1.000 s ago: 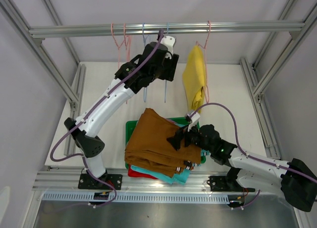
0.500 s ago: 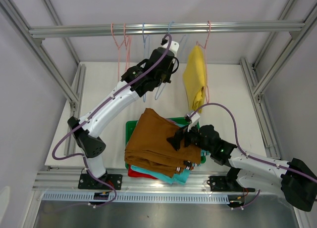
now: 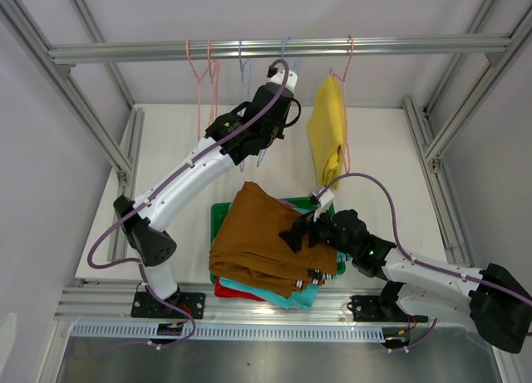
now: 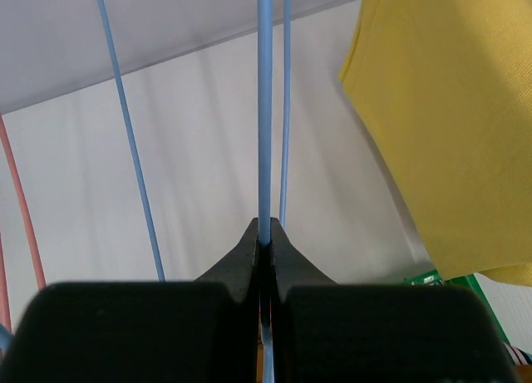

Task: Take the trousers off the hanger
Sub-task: Move the hanger to the clothesline.

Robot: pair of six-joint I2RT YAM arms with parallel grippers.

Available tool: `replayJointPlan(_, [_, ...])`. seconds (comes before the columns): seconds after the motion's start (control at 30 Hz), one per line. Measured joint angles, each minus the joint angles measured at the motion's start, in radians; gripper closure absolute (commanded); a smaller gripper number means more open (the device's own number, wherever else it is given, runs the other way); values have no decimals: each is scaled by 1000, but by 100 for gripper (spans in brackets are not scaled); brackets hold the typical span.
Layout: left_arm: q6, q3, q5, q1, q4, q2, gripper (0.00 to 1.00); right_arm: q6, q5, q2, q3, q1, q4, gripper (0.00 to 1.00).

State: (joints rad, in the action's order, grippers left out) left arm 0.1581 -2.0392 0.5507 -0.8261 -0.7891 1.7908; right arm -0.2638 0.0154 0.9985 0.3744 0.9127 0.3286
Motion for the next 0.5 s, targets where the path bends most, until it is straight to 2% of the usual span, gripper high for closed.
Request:
replayJointPlan(0.23, [21, 95, 3, 29, 47, -69, 99, 1, 0, 7, 0, 1, 7, 1])
replayJointPlan(0.5, [49, 214, -47, 117, 58, -183, 99, 3, 0, 26, 1, 3, 21, 0])
